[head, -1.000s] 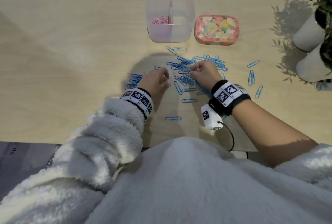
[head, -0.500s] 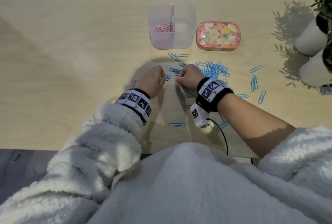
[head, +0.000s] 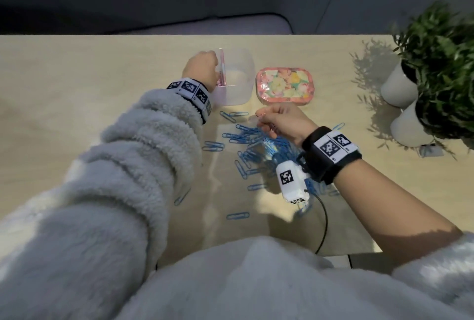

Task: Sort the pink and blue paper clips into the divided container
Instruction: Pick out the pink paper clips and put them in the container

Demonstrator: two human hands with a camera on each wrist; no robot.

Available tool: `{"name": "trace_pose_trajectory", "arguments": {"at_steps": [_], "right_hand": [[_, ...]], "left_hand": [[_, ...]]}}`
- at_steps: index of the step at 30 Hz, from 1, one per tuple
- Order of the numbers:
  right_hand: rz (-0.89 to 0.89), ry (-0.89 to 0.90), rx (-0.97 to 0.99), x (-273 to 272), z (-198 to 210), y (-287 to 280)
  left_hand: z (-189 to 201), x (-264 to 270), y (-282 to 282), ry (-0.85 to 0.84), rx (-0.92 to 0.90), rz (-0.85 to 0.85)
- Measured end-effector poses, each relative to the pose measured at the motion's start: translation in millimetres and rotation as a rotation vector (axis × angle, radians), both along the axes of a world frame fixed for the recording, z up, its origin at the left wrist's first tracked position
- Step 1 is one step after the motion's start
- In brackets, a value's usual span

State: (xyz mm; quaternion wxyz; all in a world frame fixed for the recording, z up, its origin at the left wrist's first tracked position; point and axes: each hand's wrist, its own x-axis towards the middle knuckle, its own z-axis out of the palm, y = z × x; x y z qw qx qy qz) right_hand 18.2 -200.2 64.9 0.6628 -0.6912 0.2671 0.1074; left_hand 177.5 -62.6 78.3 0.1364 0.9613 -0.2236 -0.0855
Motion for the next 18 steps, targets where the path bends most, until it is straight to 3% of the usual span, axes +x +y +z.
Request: {"name": "trace_pose_trajectory", "arguments": {"at_steps": [2,4,7,10,14,18], "right_hand": [[-0.009,0.004,-0.005,20,4,6],[-0.025,-0.014,0.019,44,12,14],[-0.025,-0.047,0.042,90,24,34],[-0.053,-0.037,0.041,131,27,53],[0.138,-0.021,-0.282,144,30,67],[0.023,-0.343,-0.353,118,17,85]], "left_hand": [[1,-1,6,0.052,-0.078,0.038],[3,-12,17,0.054,-0.273,0.095],[-2,-41,53,-0.065,-0.482,0.109],[-22,-75,102,-0.005,-0.468,0.198],[-45,-121,156,0.203,-0.347,0.325],[-61,-157,188,0.341,-0.254,0.412]]}}
